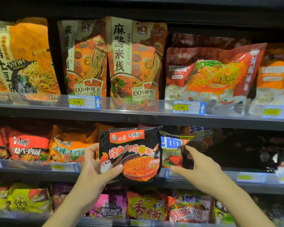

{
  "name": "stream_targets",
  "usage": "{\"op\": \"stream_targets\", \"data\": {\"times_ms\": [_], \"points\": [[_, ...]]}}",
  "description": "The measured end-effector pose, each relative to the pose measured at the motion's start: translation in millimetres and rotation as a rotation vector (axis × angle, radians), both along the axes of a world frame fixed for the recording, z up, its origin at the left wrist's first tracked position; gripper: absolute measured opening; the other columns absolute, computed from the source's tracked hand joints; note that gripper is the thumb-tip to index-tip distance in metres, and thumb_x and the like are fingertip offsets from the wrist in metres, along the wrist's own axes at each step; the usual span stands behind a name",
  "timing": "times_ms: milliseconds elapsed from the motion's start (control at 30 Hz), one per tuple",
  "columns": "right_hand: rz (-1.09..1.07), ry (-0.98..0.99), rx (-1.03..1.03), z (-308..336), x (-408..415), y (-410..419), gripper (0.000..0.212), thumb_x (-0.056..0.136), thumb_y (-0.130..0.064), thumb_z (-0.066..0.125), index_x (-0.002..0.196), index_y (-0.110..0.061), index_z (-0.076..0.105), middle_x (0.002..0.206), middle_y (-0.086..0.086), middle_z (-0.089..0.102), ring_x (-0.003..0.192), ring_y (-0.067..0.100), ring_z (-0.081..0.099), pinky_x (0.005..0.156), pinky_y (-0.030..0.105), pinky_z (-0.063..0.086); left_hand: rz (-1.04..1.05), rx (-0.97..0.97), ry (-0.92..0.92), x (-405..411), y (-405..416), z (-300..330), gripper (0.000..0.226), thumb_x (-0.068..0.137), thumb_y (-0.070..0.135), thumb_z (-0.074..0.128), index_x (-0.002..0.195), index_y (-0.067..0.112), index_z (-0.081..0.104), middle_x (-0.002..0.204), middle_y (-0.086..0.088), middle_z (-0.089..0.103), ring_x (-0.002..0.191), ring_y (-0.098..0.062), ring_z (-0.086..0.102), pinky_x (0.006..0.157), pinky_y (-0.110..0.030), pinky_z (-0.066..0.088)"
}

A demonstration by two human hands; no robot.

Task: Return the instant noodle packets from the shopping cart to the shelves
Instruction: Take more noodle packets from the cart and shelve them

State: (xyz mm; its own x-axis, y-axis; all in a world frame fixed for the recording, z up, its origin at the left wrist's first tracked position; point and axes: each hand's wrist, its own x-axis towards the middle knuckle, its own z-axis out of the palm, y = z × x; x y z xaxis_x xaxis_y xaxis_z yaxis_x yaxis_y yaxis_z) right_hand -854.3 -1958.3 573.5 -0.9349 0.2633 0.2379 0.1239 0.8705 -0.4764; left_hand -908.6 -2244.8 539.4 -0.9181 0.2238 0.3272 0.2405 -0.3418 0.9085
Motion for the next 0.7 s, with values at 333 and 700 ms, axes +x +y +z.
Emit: {"op": "stream_targets", "data": {"times_ms": [333, 700], "points": [[0.348, -0.001, -0.312, 10, 44, -10, 0.069, 0.076, -0.069, 0.077, 0.137, -0.052, 0.051, 0.133, -0.03, 0.062, 0.125, -0.007, 0.056, 0.11, 0.037, 0.046, -0.162, -0.09, 0.005, 2, 37, -4, 0.069, 0.074, 0.003, 0.077, 0.124, 0.032, 0.039, 0.116, -0.008, 0.075, 0.109, -0.029, 0.073, 0.086, -0.043, 0.062], [0.094, 0.151, -0.475, -15, 108, 33, 0.019, 0.093, -0.029, 0.075, 0.112, -0.03, 0.069, 0.107, -0.009, 0.078, 0.098, 0.022, 0.075, 0.096, 0.053, 0.056, -0.269, -0.309, 0.146, 23, 103, -19, 0.068, 0.08, 0.0, 0.083, 0.122, 0.029, 0.038, 0.113, -0.004, 0.073, 0.101, -0.017, 0.074, 0.081, -0.031, 0.061]]}}
